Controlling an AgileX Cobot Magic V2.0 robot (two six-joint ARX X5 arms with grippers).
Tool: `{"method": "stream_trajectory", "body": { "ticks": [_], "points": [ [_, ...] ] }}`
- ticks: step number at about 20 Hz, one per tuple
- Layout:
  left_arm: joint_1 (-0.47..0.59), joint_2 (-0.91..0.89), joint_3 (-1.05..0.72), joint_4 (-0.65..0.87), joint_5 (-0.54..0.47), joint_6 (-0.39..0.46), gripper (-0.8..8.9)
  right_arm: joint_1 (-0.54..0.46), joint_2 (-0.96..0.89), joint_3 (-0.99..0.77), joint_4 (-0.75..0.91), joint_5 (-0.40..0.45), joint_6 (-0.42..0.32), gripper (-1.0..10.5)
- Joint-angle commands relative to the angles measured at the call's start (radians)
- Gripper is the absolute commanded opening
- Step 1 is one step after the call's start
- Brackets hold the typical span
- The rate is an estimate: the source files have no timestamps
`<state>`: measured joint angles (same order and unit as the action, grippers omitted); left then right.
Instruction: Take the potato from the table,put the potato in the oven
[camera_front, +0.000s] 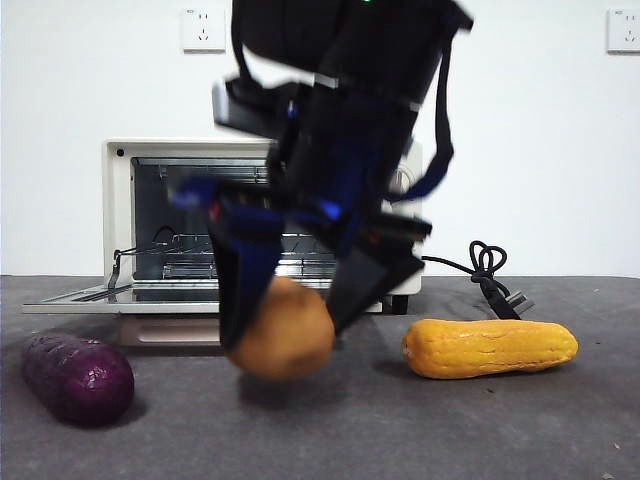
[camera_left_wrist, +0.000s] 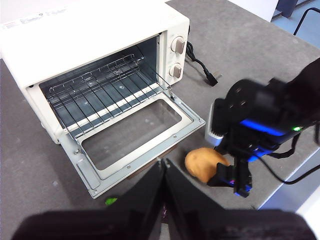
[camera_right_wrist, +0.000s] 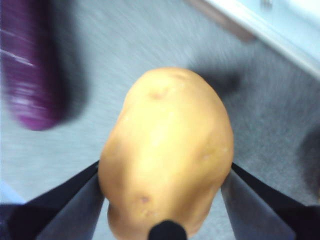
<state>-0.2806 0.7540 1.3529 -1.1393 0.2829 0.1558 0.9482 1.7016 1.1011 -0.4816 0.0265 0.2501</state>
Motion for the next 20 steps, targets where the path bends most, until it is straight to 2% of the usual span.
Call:
{"method": "stream_trajectory", "body": {
  "ticks": [1, 4, 10, 15, 20],
  "points": [
    [0.000, -0.003, -0.006, 0.009, 0.005, -0.001, -0.08, 0.005, -0.063, 0.000, 0.022, 0.006, 0.002, -0.1],
    [0.000, -0.003, -0.006, 0.008, 0.006, -0.001, -0.08, -0.019, -0.115, 0.000, 0.125, 0.032, -0.016, -0.1],
    [0.000, -0.003, -0.006, -0.007, 0.006, -0.001, -0.08, -0.179, -0.064, 0.005, 0.359, 0.026, -0.010, -0.2],
    [0.000, -0.003, -0.006, -0.007, 0.007, -0.001, -0.08, -0.261, 0.063, 0.148, 0.377, 0.024, -0.006, -0.2],
    [0.000, -0.003, -0.006, -0.024, 0.007, -0.001, -0.08, -0.272, 0.234, 0.331, 0.341, 0.026, -0.016, -0.2]
  ]
}}
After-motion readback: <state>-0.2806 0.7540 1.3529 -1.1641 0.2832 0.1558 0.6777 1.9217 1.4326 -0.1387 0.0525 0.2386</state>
